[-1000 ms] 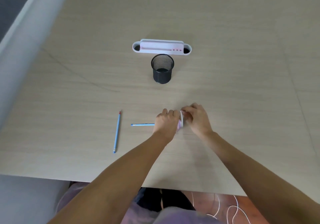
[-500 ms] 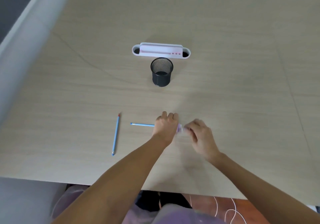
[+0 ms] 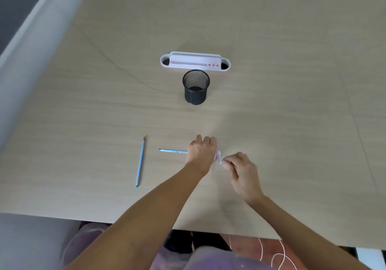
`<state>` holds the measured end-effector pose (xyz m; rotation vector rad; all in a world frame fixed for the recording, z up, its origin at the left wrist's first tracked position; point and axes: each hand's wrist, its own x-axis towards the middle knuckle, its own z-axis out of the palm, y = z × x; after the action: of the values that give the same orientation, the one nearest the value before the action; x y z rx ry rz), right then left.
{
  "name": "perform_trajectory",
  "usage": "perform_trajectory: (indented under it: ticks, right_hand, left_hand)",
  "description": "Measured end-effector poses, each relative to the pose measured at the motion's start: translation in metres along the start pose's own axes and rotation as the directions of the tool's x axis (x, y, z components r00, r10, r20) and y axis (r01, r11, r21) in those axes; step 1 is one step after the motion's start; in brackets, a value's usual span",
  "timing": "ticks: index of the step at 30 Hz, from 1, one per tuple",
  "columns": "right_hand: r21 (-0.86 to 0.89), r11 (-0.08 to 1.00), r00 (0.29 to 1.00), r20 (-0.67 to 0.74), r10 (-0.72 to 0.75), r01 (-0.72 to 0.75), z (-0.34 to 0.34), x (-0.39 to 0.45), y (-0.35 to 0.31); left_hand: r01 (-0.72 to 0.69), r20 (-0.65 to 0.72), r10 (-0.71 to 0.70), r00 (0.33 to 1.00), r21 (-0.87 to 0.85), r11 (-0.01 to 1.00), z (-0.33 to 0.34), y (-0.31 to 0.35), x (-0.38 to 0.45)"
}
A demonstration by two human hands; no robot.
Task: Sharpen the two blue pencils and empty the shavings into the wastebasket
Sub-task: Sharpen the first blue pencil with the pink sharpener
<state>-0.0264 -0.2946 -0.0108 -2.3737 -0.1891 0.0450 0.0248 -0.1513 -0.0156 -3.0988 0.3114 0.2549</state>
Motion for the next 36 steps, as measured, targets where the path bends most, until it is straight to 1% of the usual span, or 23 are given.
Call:
perform_trajectory:
  ticks: [2, 4, 5, 7, 9, 11, 12, 14, 17, 19, 21, 23, 24, 25, 27, 28, 30, 32, 33, 36]
  right_hand:
    - [-0.032, 0.999, 0.997, -0.076, -0.019, 0.017, -0.005, 0.033, -0.004]
    - [-0.053, 0.998, 0.995, -0.098, 0.010, -0.015, 0.002, 0.062, 0.004]
    - [-0.074, 0.997, 0.997, -0.080, 0.008, -0.014, 0.007, 0.070, 0.009]
    - [-0.142, 0.990, 1.000, 0.005, -0.015, 0.016, 0.020, 0.074, 0.022]
    - [-0.253, 0.962, 0.994, 0.080, -0.080, 0.098, 0.032, 0.061, 0.031]
    - [-0.308, 0.938, 0.986, 0.100, -0.134, 0.159, 0.039, 0.038, 0.037]
    - [-0.304, 0.940, 0.986, 0.096, -0.135, 0.158, 0.040, 0.026, 0.038]
    - [-0.236, 0.964, 0.991, 0.077, -0.106, 0.122, 0.038, 0.000, 0.034]
    - [-0.062, 0.997, 0.999, 0.018, -0.045, 0.046, 0.023, -0.019, 0.017]
    - [0.002, 0.999, 0.998, -0.056, -0.037, 0.037, 0.009, -0.008, 0.005]
    - [-0.015, 0.999, 0.992, -0.122, -0.042, 0.041, 0.001, 0.021, -0.001]
    - [-0.031, 0.999, 0.990, -0.144, 0.011, -0.015, 0.003, 0.053, 0.003]
    - [-0.029, 0.998, 0.993, -0.105, 0.045, -0.048, 0.007, 0.065, 0.007]
    - [-0.060, 0.997, 0.998, -0.036, 0.049, -0.051, 0.014, 0.070, 0.014]
    - [-0.193, 0.981, 0.998, 0.059, -0.016, 0.027, 0.030, 0.058, 0.030]
    - [-0.226, 0.972, 0.997, 0.059, -0.055, 0.067, 0.037, 0.046, 0.037]
    - [-0.240, 0.966, 0.995, 0.043, -0.086, 0.094, 0.042, 0.026, 0.044]
    - [-0.259, 0.963, 0.997, 0.058, -0.057, 0.070, 0.042, 0.018, 0.042]
    - [-0.275, 0.959, 0.995, 0.089, -0.047, 0.070, 0.040, 0.020, 0.040]
    - [-0.299, 0.952, 0.971, 0.240, 0.006, 0.068, 0.026, 0.032, 0.032]
  left_hand:
    - [-0.016, -0.006, 0.016, 1.000, -0.017, 1.000, 0.001, -0.001, 0.001]
    - [-0.024, -0.006, 0.023, 1.000, -0.007, 1.000, 0.000, 0.000, 0.001]
    - [-0.024, -0.020, 0.024, 1.000, -0.007, 1.000, 0.001, 0.000, 0.000]
    - [-0.020, -0.023, 0.019, 1.000, -0.016, 1.000, -0.001, -0.001, 0.001]
    - [-0.011, 0.000, 0.011, 1.000, -0.006, 1.000, 0.001, 0.001, 0.000]
    - [0.009, 0.019, -0.010, 1.000, 0.010, 1.000, 0.001, 0.002, 0.000]
    - [0.018, 0.021, -0.019, 1.000, 0.013, 1.000, 0.001, 0.002, 0.000]
    - [0.025, 0.033, -0.025, 0.999, 0.013, 1.000, 0.002, 0.002, -0.001]
    - [0.014, 0.029, -0.014, 0.999, 0.029, 0.999, -0.002, 0.003, -0.002]
    - [0.001, 0.028, -0.002, 1.000, 0.036, 0.999, -0.001, 0.002, -0.001]
    - [-0.002, 0.029, 0.002, 1.000, 0.009, 1.000, 0.001, 0.001, 0.001]
    - [-0.013, 0.023, 0.013, 1.000, -0.010, 1.000, 0.003, 0.001, 0.003]
    - [-0.010, 0.012, 0.010, 1.000, -0.005, 1.000, 0.004, 0.001, 0.002]
    - [-0.007, 0.000, 0.007, 1.000, -0.002, 1.000, 0.004, 0.001, 0.001]
    - [-0.003, -0.012, 0.003, 1.000, -0.007, 1.000, 0.002, 0.002, 0.000]
    - [0.005, -0.006, -0.005, 1.000, 0.000, 1.000, 0.002, 0.002, -0.001]
    - [0.015, -0.012, -0.015, 1.000, 0.014, 1.000, 0.002, 0.001, -0.001]
    - [0.006, -0.024, -0.006, 1.000, 0.017, 1.000, 0.007, 0.002, 0.000]
    - [0.004, -0.008, -0.004, 1.000, 0.007, 1.000, 0.007, 0.003, -0.001]
    - [-0.021, 0.052, 0.019, 0.998, 0.028, 0.999, 0.003, 0.003, -0.002]
